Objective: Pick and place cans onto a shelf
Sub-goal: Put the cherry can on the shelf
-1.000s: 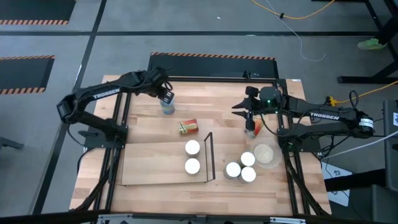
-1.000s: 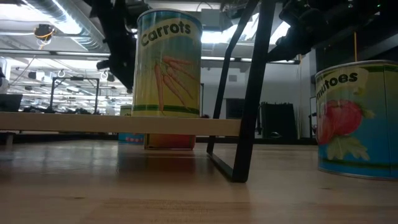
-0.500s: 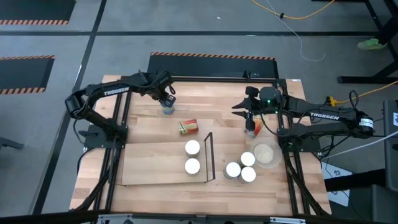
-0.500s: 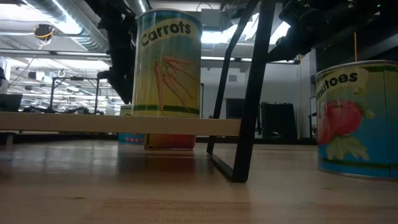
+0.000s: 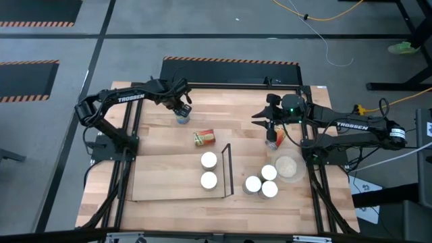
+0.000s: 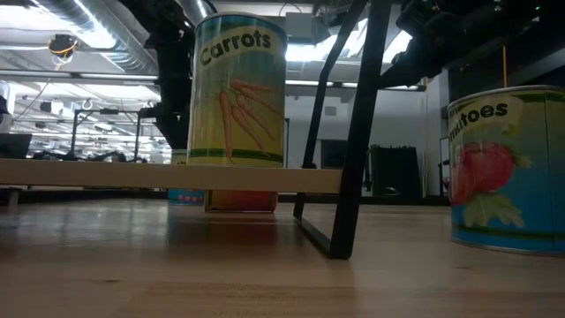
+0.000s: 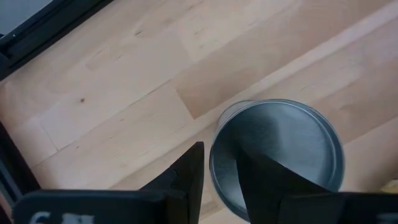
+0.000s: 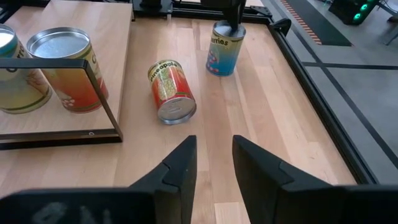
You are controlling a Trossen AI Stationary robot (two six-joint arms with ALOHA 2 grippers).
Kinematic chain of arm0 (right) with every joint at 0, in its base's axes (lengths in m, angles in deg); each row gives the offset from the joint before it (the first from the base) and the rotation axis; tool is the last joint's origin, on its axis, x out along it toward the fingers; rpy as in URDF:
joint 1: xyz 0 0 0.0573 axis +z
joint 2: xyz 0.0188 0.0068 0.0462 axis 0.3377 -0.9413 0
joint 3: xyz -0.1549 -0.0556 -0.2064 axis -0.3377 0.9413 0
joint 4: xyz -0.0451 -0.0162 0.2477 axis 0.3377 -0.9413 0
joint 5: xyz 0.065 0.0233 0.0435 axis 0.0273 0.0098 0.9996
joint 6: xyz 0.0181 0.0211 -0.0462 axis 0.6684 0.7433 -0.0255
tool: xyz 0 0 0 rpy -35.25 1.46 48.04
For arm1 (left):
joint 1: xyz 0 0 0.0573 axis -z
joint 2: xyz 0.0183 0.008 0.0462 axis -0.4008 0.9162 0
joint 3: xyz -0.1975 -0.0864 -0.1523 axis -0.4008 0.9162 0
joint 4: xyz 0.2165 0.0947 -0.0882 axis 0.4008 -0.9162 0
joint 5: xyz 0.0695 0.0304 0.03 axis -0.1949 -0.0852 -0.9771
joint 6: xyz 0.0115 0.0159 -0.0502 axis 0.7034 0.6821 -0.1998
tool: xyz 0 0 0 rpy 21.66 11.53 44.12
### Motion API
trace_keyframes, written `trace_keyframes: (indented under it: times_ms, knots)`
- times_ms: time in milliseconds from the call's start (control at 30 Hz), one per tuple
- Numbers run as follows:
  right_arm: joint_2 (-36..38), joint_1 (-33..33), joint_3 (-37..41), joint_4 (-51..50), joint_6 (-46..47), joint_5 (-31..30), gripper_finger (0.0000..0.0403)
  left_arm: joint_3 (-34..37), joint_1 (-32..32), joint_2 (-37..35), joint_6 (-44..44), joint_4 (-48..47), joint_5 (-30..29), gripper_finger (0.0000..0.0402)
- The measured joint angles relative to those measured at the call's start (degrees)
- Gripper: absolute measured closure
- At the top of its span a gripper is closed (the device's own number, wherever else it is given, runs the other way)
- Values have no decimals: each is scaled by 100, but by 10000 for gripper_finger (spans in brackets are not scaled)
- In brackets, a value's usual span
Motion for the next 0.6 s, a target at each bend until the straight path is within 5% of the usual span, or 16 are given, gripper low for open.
trace_keyframes:
  times_ms: [333, 600]
  knots:
    - [-2, 0, 0, 0, 0, 0, 295, 0, 0, 4, 173, -26, -23, 393]
    - [0, 0, 0, 0, 2, -2, 295, 2, 0, 6, 298, -20, -25, 399]
